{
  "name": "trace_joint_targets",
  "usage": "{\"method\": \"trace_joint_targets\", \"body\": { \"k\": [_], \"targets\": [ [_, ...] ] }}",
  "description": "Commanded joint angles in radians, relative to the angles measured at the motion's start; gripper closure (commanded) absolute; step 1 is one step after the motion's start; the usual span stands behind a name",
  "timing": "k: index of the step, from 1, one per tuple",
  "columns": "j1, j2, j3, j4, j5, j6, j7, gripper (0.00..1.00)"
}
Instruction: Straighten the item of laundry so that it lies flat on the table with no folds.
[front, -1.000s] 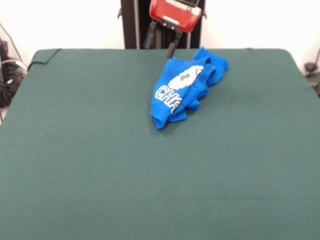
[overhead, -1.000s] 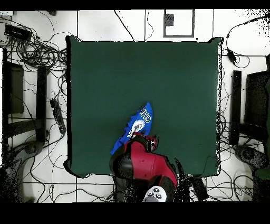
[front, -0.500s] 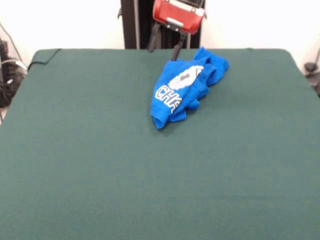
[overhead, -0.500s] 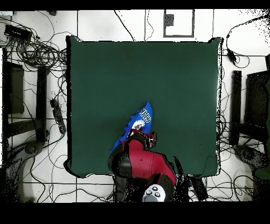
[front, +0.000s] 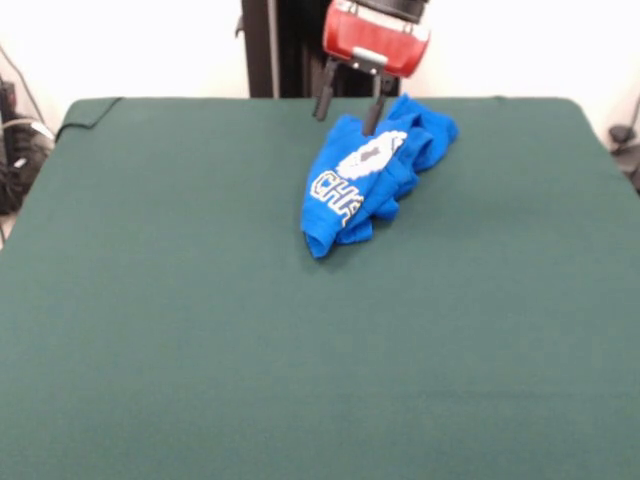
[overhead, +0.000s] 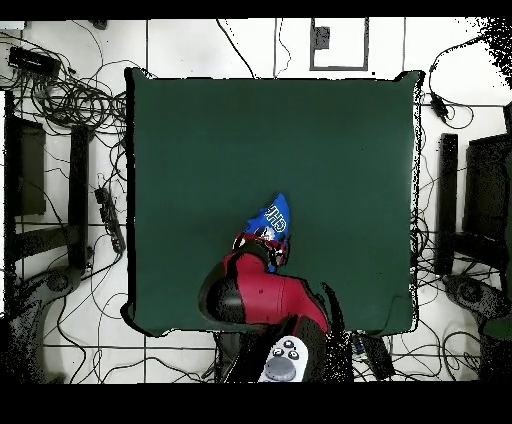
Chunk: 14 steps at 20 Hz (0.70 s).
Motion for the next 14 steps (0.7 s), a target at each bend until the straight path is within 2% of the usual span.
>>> {"method": "trace_joint_targets", "body": {
  "k": [1,6,14],
  "targets": [
    [-0.012,0.051,0.18,-0.071,-0.047,-0.076,0.085,0.0],
    [-0.017,0.067,0.188,-0.069,-0.053,-0.073,0.097,0.0],
    [-0.013,0.145,0.178,-0.067,-0.044,-0.213,0.135,0.0]
  ]
}}
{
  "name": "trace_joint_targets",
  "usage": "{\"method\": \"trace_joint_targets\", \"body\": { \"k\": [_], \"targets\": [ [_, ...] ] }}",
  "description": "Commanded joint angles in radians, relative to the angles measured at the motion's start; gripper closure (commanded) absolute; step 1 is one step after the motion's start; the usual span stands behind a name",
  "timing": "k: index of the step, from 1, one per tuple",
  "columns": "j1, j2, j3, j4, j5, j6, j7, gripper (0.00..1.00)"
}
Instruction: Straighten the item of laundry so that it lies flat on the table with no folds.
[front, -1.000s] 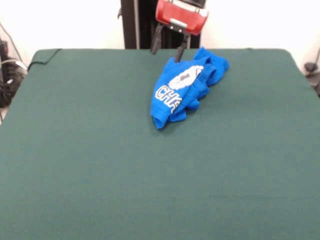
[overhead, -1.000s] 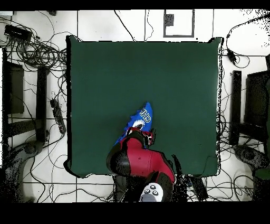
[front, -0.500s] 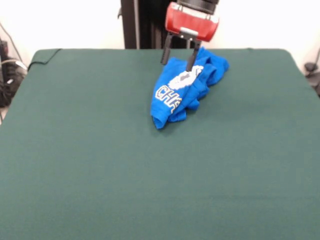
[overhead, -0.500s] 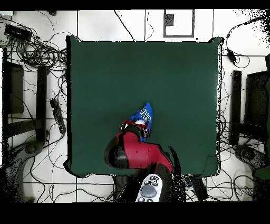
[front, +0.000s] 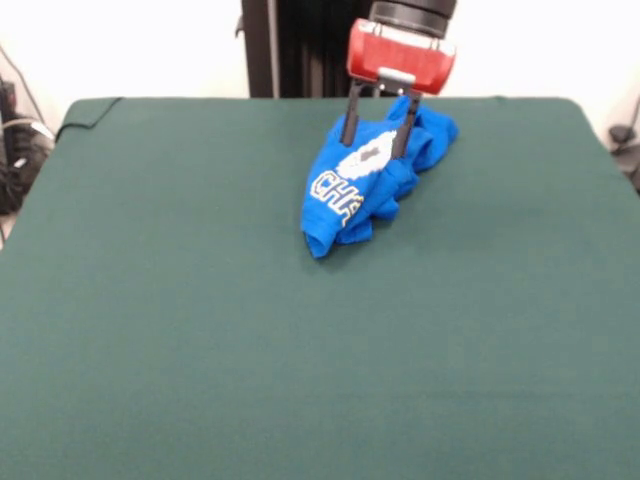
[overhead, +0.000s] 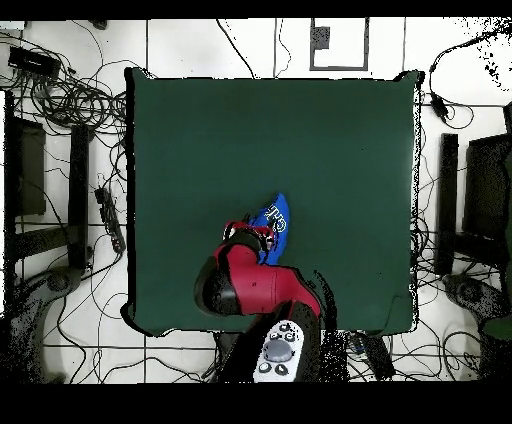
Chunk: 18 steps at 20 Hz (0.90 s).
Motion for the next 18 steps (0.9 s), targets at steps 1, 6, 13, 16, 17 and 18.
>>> {"method": "trace_joint_targets", "body": {
  "k": [1,6,13,16,17,18],
  "targets": [
    [0.007,0.127,0.121,-0.044,-0.015,-0.109,0.134,0.0],
    [-0.003,0.136,0.135,-0.054,-0.016,-0.114,0.123,0.0],
    [-0.046,0.155,0.184,-0.048,-0.036,-0.146,0.135,0.0],
    [-0.046,0.206,0.186,-0.062,-0.03,-0.218,0.152,0.0],
    [-0.051,0.211,0.19,-0.066,-0.035,-0.218,0.147,0.0],
    [-0.055,0.216,0.194,-0.069,-0.04,-0.217,0.143,0.0]
  ]
}}
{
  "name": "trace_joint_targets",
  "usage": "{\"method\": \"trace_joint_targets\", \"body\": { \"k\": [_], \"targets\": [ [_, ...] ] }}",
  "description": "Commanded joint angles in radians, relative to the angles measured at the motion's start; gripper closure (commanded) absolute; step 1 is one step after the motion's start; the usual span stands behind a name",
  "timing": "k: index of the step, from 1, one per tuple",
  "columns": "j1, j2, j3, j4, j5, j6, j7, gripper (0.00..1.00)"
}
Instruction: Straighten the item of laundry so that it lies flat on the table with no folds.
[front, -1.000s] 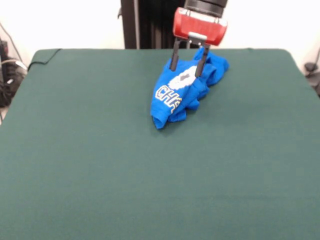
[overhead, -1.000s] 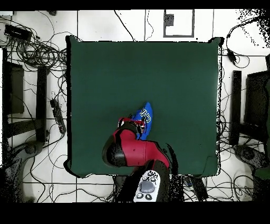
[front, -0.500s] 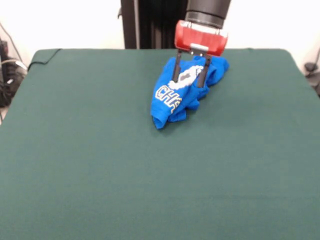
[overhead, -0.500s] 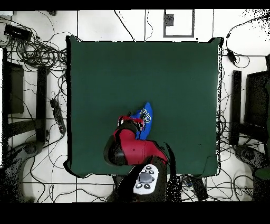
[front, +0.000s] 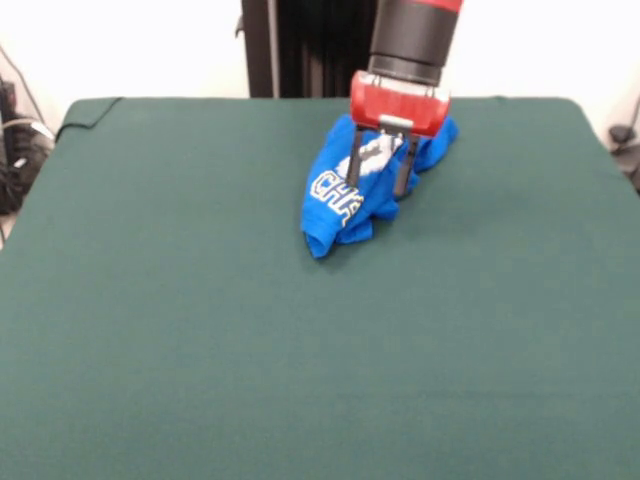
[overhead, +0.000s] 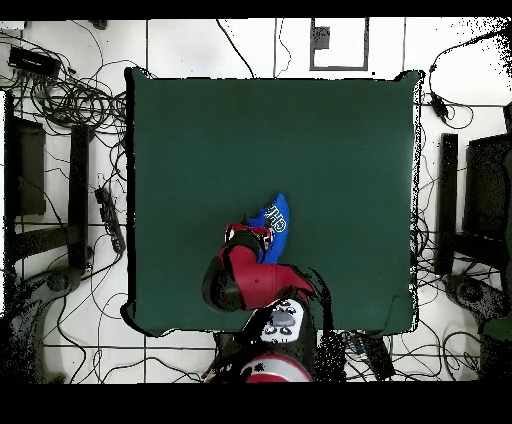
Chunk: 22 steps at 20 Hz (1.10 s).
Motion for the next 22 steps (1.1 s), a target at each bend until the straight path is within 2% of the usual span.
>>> {"method": "trace_joint_targets", "body": {
  "k": [1,6,9,14,22],
  "targets": [
    [-0.022,0.083,0.15,-0.056,-0.029,-0.08,0.14,0.0],
    [-0.029,0.09,0.169,-0.06,-0.026,-0.072,0.139,0.0],
    [0.009,0.049,0.15,-0.053,-0.012,-0.056,0.131,0.0],
    [-0.001,-0.035,0.228,-0.021,-0.038,0.011,0.135,0.0],
    [0.079,-0.135,0.211,0.004,0.051,0.163,0.14,0.0]
  ]
}}
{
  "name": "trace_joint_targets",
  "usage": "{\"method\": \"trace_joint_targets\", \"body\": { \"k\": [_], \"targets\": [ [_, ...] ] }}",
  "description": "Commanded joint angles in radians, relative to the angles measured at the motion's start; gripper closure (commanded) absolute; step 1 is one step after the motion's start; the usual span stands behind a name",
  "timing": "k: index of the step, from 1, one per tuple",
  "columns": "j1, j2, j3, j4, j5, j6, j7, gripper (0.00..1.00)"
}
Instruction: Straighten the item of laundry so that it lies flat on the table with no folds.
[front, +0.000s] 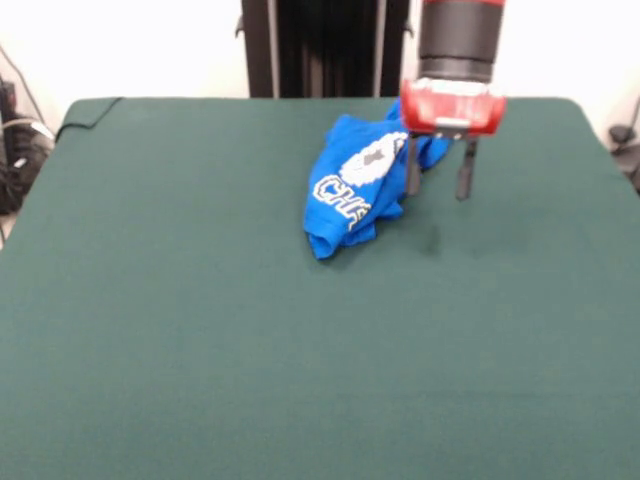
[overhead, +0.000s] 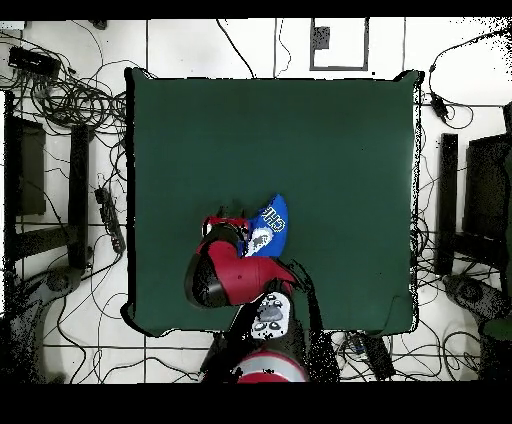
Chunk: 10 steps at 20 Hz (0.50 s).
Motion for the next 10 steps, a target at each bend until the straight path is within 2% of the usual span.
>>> {"method": "trace_joint_targets", "body": {
  "k": [1,6,10],
  "targets": [
    [0.086,-0.094,0.108,0.004,0.083,0.227,0.137,0.0],
    [0.109,-0.142,0.093,0.005,0.108,0.338,0.131,0.0],
    [0.087,-0.089,0.1,0.024,0.107,0.276,0.165,0.0]
  ]
}}
